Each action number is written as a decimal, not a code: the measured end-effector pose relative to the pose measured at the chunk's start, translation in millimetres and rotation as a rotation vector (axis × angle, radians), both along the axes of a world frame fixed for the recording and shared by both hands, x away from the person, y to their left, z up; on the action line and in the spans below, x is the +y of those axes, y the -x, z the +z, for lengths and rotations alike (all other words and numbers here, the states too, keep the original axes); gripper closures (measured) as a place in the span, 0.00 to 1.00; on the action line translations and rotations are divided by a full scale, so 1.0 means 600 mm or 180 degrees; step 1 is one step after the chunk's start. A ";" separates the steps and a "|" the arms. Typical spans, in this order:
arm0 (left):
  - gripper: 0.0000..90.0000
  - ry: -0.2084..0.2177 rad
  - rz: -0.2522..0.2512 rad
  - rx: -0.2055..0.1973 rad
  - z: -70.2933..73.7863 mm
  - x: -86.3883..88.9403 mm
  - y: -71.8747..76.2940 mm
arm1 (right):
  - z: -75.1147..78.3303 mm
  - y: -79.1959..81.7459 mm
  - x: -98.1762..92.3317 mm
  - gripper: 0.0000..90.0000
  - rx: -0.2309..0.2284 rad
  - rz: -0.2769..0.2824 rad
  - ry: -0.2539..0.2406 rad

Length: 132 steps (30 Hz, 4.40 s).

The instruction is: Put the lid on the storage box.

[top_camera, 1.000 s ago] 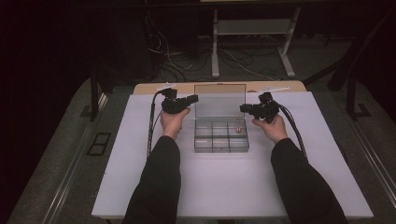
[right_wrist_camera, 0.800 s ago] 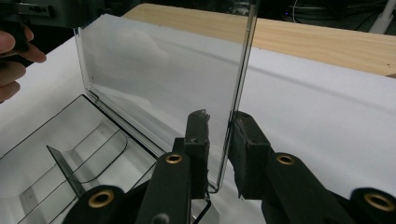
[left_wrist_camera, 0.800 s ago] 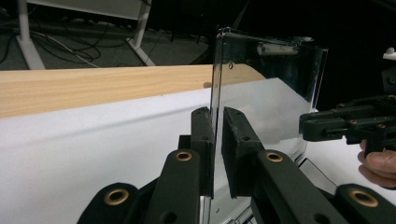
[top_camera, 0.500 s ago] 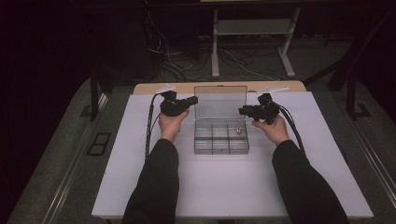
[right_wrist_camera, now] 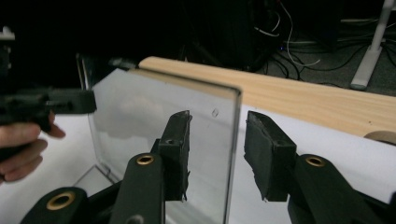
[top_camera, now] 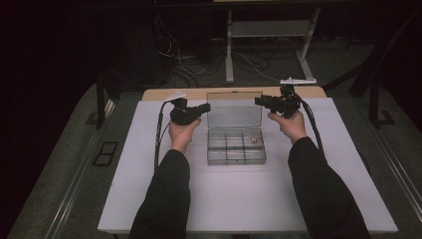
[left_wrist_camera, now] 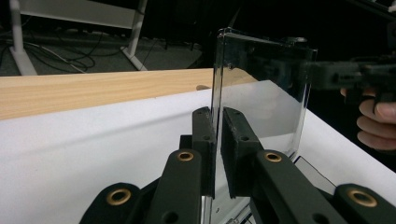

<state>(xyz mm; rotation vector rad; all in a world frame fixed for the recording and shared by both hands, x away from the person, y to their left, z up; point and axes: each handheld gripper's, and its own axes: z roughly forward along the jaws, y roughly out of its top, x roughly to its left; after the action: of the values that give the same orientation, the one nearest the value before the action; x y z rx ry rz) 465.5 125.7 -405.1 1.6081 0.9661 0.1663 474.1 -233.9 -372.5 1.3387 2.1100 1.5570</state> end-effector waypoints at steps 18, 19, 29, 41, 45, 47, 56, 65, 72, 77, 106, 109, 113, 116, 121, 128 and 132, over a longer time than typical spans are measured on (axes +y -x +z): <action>0.82 0.0060 -0.0057 0.0033 0.003 0.006 0.006 | 0.007 0.007 -0.004 0.85 -0.0126 0.0114 0.0006; 0.81 0.0031 -0.0056 0.0027 0.007 0.008 0.009 | 0.008 0.009 -0.005 0.85 -0.0149 0.0128 0.0008; 0.63 0.0205 -0.0074 -0.0051 0.059 0.039 0.048 | 0.013 0.046 -0.010 0.83 -0.0281 0.0191 -0.0014; 0.54 0.0185 -0.0154 0.0027 0.113 0.023 0.066 | 0.019 0.093 -0.013 0.79 -0.0432 0.0295 0.0120; 0.57 0.0138 -0.0111 0.0051 0.120 0.014 0.064 | 0.019 0.106 -0.015 0.79 -0.0464 0.0317 0.0180; 0.64 0.0038 -0.0059 0.0117 0.120 0.008 0.063 | 0.019 0.111 -0.016 0.80 -0.0461 0.0313 0.0196; 0.92 -0.0182 -0.0262 0.0180 0.113 -0.012 0.062 | 0.011 0.123 -0.015 0.77 -0.0462 0.0304 0.0191; 0.98 -0.0293 -0.0402 0.0164 0.113 -0.013 0.067 | 0.008 0.131 -0.016 0.76 -0.0449 0.0325 0.0210; 0.98 -0.0409 -0.0568 0.0127 0.115 -0.020 0.075 | 0.003 0.140 -0.014 0.70 -0.0404 0.0316 0.0205; 0.98 -0.0517 -0.0641 0.0116 0.114 -0.023 0.080 | 0.002 0.147 -0.016 0.64 -0.0374 0.0313 0.0240; 0.98 -0.0458 -0.0748 0.0013 0.061 0.000 0.142 | -0.035 0.195 -0.022 0.52 -0.0078 0.0333 0.0132; 0.98 -0.0459 -0.0766 0.0013 0.054 -0.001 0.149 | -0.042 0.202 -0.024 0.51 -0.0040 0.0342 0.0133; 0.98 -0.0508 -0.0792 0.0013 0.044 -0.003 0.157 | -0.052 0.211 -0.025 0.51 0.0013 0.0348 0.0126; 0.98 -0.0519 -0.0804 0.0017 0.036 -0.004 0.163 | -0.061 0.218 -0.027 0.51 0.0047 0.0344 0.0142; 0.98 -0.0555 -0.0821 0.0040 0.024 -0.004 0.175 | -0.073 0.229 -0.031 0.51 0.0129 0.0361 0.0190; 0.88 -0.0492 -0.0820 0.0071 0.009 -0.001 0.191 | -0.080 0.245 -0.037 0.51 0.0183 0.0338 0.0244; 0.71 -0.0510 -0.0798 0.0051 0.004 -0.001 0.208 | -0.079 0.260 -0.041 0.51 0.0213 0.0359 0.0225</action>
<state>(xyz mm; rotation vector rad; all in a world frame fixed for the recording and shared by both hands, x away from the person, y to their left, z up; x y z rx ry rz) 340.6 125.1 -402.4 1.8650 0.7700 0.0589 318.2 -258.4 -420.2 1.2864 2.2949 1.4828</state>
